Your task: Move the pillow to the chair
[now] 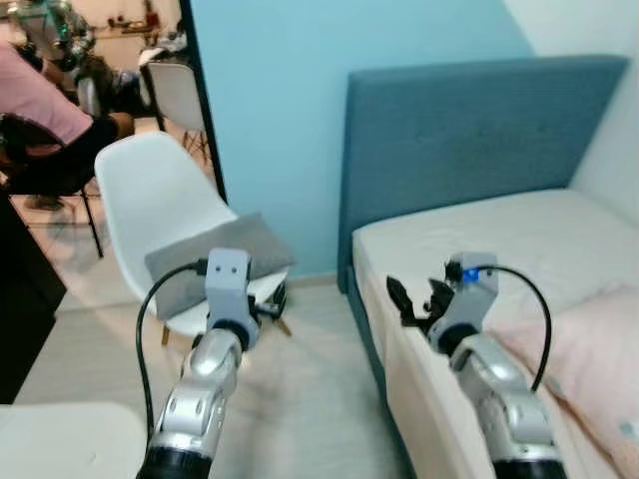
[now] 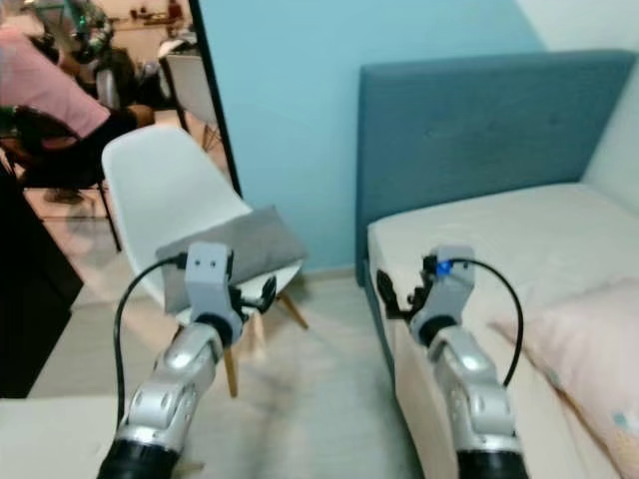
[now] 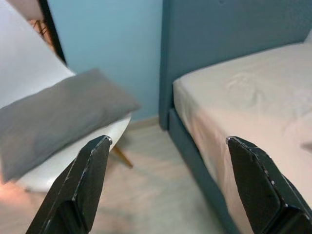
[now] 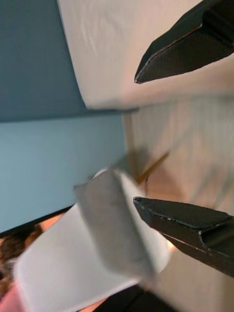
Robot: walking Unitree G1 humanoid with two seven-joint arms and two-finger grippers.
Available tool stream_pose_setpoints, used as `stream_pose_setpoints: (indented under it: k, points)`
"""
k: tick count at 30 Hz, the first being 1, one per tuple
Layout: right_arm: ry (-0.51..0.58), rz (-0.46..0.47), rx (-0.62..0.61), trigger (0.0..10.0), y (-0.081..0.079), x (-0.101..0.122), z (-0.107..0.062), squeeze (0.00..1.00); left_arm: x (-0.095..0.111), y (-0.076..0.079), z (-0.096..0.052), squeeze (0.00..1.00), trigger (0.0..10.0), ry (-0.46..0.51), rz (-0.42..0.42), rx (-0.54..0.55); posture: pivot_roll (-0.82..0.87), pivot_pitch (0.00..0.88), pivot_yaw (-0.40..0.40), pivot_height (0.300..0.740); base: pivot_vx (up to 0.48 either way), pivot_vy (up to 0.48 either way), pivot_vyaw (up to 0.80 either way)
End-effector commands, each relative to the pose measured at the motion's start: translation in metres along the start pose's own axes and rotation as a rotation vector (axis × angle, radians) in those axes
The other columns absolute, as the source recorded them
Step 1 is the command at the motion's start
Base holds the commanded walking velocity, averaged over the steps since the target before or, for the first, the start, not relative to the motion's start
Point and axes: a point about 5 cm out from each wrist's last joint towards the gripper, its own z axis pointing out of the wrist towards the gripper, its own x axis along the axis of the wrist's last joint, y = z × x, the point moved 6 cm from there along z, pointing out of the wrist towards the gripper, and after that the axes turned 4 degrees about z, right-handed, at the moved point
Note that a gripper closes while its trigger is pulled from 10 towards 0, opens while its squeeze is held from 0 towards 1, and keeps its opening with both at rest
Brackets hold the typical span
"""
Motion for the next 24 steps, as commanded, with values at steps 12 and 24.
stream_pose_setpoints:
  k: [12,24]
  points:
    - [0.013,-0.072,-0.047,10.0,0.005,-0.017,-0.061,0.0,-0.029,-0.017,-0.052,0.0,10.0,-0.076,-0.067,-0.002,-0.07,0.0,-0.001,0.735,-0.046,0.0,0.0]
    - [-0.001,-0.069,-0.051,10.0,0.005,-0.022,-0.056,0.0,-0.039,-0.005,-0.041,0.0,10.0,-0.099,-0.141,-0.056,-0.06,0.001,-0.01,0.735,0.0,0.0,0.13]
